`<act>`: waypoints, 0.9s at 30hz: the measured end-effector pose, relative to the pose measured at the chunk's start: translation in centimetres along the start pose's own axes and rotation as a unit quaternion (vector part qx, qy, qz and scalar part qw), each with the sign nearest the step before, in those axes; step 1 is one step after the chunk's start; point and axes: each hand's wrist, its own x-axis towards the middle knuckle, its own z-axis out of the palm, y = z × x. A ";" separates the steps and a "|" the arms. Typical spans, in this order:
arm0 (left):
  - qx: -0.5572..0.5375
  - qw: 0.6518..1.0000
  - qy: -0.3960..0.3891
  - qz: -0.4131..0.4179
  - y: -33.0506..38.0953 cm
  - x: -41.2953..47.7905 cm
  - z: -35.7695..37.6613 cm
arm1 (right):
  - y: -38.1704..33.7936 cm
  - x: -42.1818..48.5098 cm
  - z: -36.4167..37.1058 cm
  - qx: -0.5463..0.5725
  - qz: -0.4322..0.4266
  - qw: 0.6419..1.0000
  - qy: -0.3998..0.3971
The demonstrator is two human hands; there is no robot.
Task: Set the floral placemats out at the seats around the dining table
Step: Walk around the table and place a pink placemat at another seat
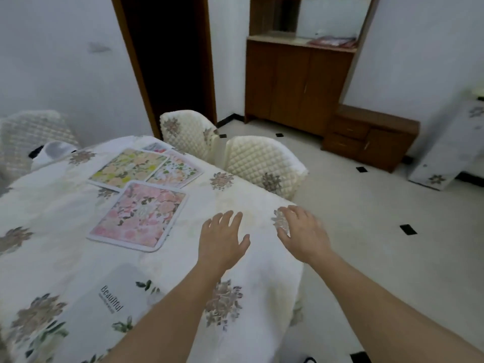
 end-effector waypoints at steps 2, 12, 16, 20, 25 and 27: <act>-0.004 1.000 0.001 0.030 3.2 1.7 0.2 | 3.4 -0.5 -0.8 -0.005 0.030 0.999 0.010; -0.041 0.994 0.016 0.097 19.4 10.9 4.2 | 21.3 0.1 -1.6 -0.009 0.093 0.995 0.032; -0.031 0.994 -0.007 0.107 26.4 15.6 6.4 | 29.2 2.4 -2.6 0.009 0.113 0.993 0.025; -0.014 0.993 0.000 0.113 32.1 20.3 7.6 | 36.2 5.3 -4.1 0.008 0.117 0.992 0.035; 0.006 0.992 0.014 0.125 36.2 25.4 7.6 | 41.5 8.8 -5.6 0.006 0.124 0.992 0.038; 0.009 0.992 0.016 0.124 37.1 27.7 7.8 | 42.9 10.5 -5.7 0.007 0.117 0.992 0.037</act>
